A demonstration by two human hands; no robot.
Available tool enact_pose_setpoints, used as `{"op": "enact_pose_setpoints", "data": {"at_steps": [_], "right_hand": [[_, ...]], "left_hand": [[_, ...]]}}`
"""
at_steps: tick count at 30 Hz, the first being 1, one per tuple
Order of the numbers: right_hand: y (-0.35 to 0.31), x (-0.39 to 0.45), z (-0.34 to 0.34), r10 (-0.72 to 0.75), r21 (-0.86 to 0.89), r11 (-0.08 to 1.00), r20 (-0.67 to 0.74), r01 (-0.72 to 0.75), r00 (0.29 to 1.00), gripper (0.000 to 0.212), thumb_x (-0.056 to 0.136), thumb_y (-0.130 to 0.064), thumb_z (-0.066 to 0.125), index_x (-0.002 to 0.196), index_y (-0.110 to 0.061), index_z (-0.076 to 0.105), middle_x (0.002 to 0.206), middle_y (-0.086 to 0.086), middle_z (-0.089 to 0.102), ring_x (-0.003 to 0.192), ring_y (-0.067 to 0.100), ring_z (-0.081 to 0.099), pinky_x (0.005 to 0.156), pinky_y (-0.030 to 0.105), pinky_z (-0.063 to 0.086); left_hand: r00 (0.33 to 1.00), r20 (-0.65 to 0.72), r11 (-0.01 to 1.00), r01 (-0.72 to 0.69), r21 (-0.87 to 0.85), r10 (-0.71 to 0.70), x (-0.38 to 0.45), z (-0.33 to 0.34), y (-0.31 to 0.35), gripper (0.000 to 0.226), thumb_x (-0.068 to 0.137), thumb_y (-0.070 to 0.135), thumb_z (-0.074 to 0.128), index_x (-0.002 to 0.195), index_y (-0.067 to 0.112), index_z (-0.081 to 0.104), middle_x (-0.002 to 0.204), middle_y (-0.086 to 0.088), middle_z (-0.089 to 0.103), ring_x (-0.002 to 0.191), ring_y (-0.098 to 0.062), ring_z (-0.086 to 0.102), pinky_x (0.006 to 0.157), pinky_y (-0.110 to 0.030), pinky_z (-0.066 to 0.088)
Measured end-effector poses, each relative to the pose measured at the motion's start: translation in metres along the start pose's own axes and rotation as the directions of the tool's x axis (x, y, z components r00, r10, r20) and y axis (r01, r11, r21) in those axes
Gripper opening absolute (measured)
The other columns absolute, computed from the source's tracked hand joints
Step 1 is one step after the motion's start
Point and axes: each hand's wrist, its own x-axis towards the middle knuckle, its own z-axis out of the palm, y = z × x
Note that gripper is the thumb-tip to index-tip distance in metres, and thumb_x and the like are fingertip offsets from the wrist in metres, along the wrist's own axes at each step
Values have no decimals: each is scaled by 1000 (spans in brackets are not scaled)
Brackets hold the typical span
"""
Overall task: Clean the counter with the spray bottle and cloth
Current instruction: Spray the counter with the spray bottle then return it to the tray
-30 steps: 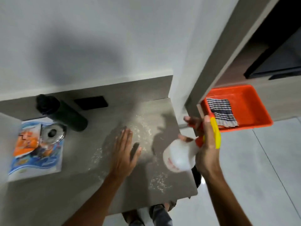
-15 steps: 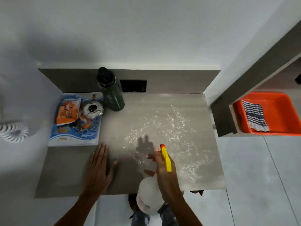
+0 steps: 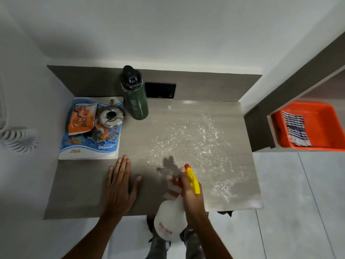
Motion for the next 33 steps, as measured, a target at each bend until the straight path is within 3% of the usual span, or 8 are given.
{"op": "enact_pose_setpoints", "data": {"at_steps": [6,10,12,18,22,24,27,33], "right_hand": [[-12,15,-49,-187,-49,982,-297,181,936,24,107,-58,54,108,-54,78,63,3,74,68,16,81,61,15,60],[-8,14,-90,-71,100,988,-386,118,920,41,112,-45,62,136,-12,69,85,8,83,99,40,84,82,59,70],[-4,7,-112,-26,154,983,-406,96,914,30,109,-45,68,122,-19,76,98,8,85,109,37,83,79,63,69],[28,-33,-139,-30,32,998,-564,59,825,27,100,-66,66,124,-55,72,62,3,73,85,36,86,94,67,65],[48,-58,-120,39,27,999,-442,-30,896,22,99,-64,70,118,-53,72,101,3,88,104,18,83,98,59,65],[53,-64,-102,116,17,993,-331,-117,936,30,95,-60,71,113,-37,77,94,0,88,87,3,82,88,42,66],[62,-68,-70,128,-43,989,-254,-143,959,36,105,-47,68,107,-12,76,71,15,81,65,17,78,69,25,61],[48,-59,-5,104,-53,992,-152,-113,983,26,105,-48,67,86,-43,85,74,17,78,74,36,78,63,32,66]], "left_hand": [[999,-42,1000,-9,-18,8,-2,3,1,80,110,61,39,171,10,35,182,-8,33,171,-25,29,139,-53,26],[1000,-31,1000,2,-31,-3,-1,1,3,80,109,59,40,173,11,31,183,-7,30,172,-25,27,139,-54,25],[999,-32,1000,-6,-26,5,-1,0,3,80,110,58,39,174,12,29,184,-7,29,172,-24,25,139,-55,25],[999,-47,999,-17,-41,15,-2,-3,6,78,110,55,41,173,9,31,182,-10,31,171,-27,29,138,-57,27],[998,-56,999,-9,-46,6,-2,-7,11,77,109,51,42,170,5,37,180,-12,35,169,-30,34,136,-58,30],[998,-57,999,-2,-52,-1,-2,-9,14,76,108,49,43,169,3,39,179,-13,37,168,-31,35,136,-58,30],[998,-68,998,0,-57,-4,-2,-10,15,72,109,45,44,168,3,40,178,-14,38,167,-31,36,136,-58,31],[995,-94,999,-28,-35,24,-2,-2,9,62,112,32,42,166,2,43,177,-15,41,166,-34,39,135,-59,32]]}}
